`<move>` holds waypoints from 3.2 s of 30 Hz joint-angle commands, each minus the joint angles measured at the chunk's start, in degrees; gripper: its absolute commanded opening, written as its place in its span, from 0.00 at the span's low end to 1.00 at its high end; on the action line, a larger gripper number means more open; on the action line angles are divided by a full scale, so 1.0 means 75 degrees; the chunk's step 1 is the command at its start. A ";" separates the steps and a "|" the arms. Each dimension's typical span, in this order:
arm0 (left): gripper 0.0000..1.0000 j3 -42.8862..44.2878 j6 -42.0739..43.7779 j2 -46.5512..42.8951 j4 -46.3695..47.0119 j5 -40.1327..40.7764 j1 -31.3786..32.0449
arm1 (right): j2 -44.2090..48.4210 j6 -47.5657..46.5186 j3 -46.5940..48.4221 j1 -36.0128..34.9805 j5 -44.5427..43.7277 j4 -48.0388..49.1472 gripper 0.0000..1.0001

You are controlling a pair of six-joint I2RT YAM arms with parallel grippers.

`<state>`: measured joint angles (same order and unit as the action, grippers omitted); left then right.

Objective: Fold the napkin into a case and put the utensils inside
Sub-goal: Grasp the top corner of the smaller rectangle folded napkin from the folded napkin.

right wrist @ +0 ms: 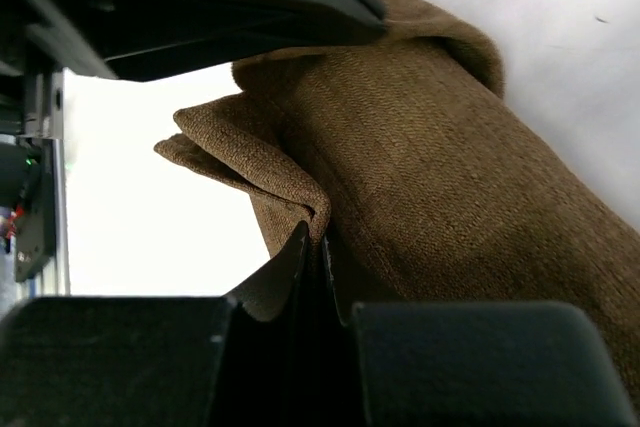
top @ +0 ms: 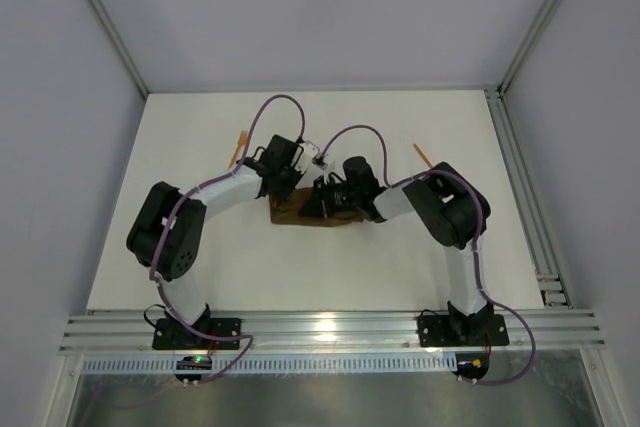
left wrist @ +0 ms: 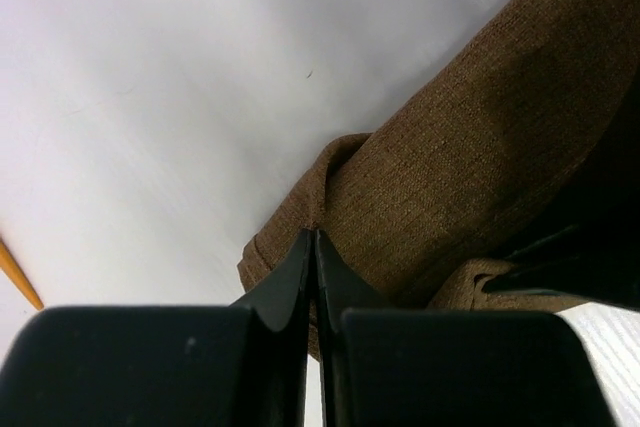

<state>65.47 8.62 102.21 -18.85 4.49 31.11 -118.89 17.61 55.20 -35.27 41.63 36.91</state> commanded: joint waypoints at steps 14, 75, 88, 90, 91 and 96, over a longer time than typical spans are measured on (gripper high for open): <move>0.00 -0.0538 0.0456 -0.0609 -0.0030 -0.0306 -0.0035 | -0.0306 0.0956 0.1803 0.0331 -0.0721 -0.0993 0.09; 0.49 -0.0493 0.0680 -0.0835 0.0532 -0.0813 -0.0609 | -0.1246 0.1356 0.4429 0.0062 -0.2328 -0.5390 0.18; 0.00 -0.0480 0.0209 -0.0012 0.1143 0.0269 -0.0703 | -0.0955 0.0982 0.4336 0.0120 -0.1578 -0.4991 0.38; 0.00 -0.0468 0.0163 -0.0035 0.1084 0.0094 -0.0796 | -0.0696 0.0817 0.4324 0.0237 -0.1636 -0.5014 0.42; 0.00 -0.0468 0.0151 -0.0035 0.1026 -0.0058 -0.0832 | -0.0428 0.0724 0.4300 0.0307 -0.1671 -0.5038 0.46; 0.00 -0.0210 0.0023 0.0059 0.0733 -0.0527 -0.1054 | -0.0050 0.0606 0.4207 0.0530 -0.1462 -0.4595 0.51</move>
<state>61.45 10.41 101.80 -12.97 3.07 24.64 -124.64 24.32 86.46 -32.49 29.34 -1.50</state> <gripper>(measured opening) 0.009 0.501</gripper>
